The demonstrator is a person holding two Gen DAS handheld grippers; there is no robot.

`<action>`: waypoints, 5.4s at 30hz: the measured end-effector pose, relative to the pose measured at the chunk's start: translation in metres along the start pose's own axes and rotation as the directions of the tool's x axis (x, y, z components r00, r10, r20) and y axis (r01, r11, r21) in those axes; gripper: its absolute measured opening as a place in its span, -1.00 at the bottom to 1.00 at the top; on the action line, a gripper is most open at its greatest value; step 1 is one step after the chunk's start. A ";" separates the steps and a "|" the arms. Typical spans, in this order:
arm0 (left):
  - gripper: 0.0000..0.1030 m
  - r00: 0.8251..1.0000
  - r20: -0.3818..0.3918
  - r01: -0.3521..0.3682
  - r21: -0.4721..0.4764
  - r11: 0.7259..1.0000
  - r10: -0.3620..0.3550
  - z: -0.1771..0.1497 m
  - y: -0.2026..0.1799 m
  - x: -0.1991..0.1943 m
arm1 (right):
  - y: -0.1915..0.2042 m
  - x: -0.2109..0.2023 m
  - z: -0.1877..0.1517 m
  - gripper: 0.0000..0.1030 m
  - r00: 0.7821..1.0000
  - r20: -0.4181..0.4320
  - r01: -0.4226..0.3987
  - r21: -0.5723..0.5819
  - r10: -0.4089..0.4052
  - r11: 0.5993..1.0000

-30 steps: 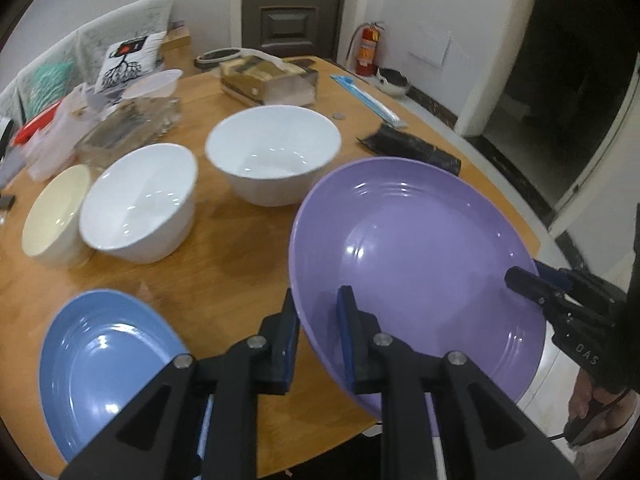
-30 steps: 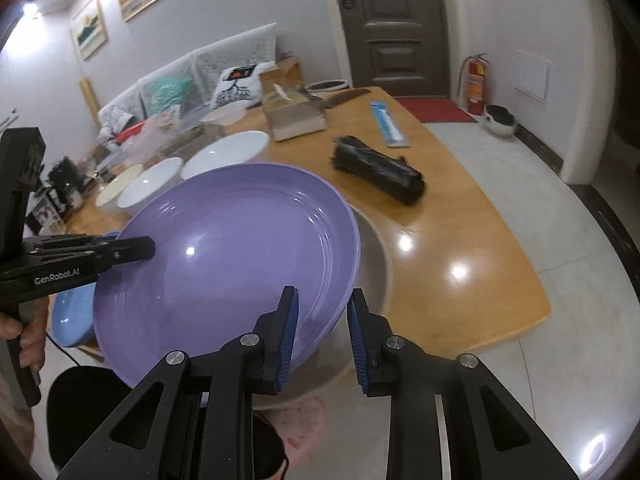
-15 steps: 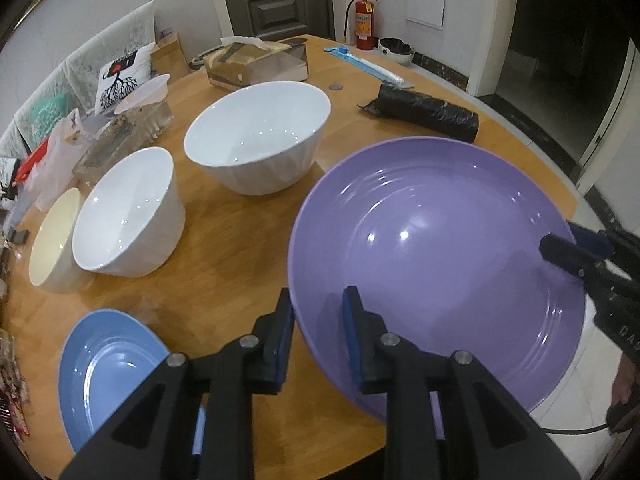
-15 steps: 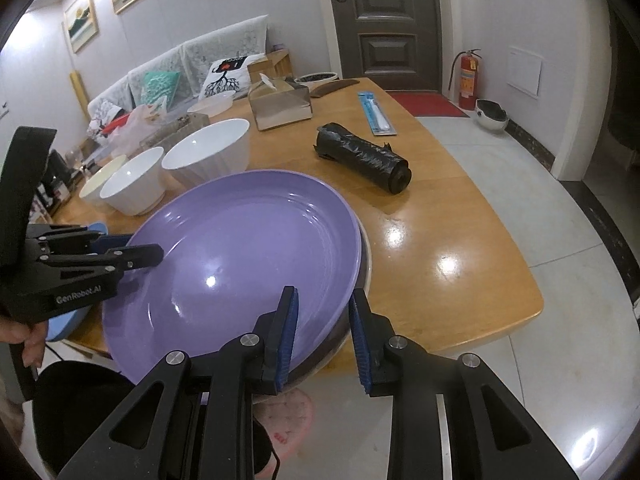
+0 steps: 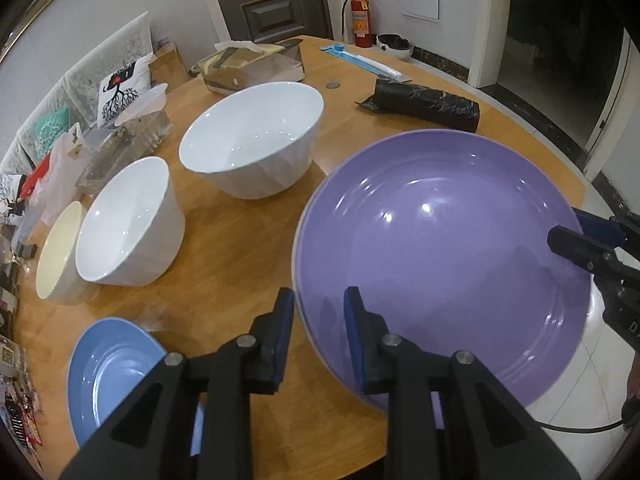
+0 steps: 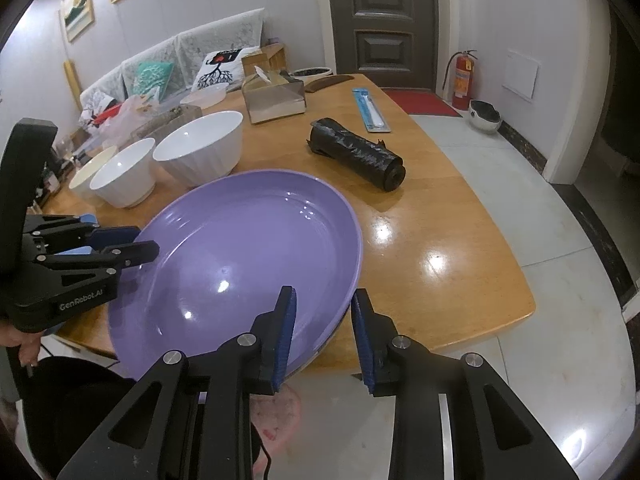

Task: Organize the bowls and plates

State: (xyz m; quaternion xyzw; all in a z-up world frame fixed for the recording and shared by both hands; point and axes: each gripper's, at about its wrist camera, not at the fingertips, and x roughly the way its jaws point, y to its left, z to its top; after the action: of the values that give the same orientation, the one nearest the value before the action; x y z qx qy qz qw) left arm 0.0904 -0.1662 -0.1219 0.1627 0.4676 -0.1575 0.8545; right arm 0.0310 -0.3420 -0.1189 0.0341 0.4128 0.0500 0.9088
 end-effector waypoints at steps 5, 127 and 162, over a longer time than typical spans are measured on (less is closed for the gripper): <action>-0.56 0.998 0.034 0.047 -0.043 0.998 -0.045 -0.001 0.012 -0.015 | 0.002 -0.007 0.002 -0.53 0.999 0.029 0.015 -0.012 -0.014 1.000; -0.64 1.000 0.003 0.007 0.022 1.000 -0.007 0.008 0.011 0.001 | 0.018 -0.008 0.012 -0.52 0.996 -0.091 0.011 -0.129 -0.023 0.992; -0.32 0.990 0.057 0.140 -0.379 0.915 -0.128 0.003 0.223 0.007 | 0.211 0.082 0.103 0.25 0.918 -0.104 -0.393 -0.364 0.383 0.844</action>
State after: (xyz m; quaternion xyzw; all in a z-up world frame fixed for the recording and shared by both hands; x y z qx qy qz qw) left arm 0.1904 0.0316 -0.0974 -0.0415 0.4858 -0.1240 0.8643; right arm 0.1496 -0.1245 -0.0906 -0.0593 0.3922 0.3115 0.8635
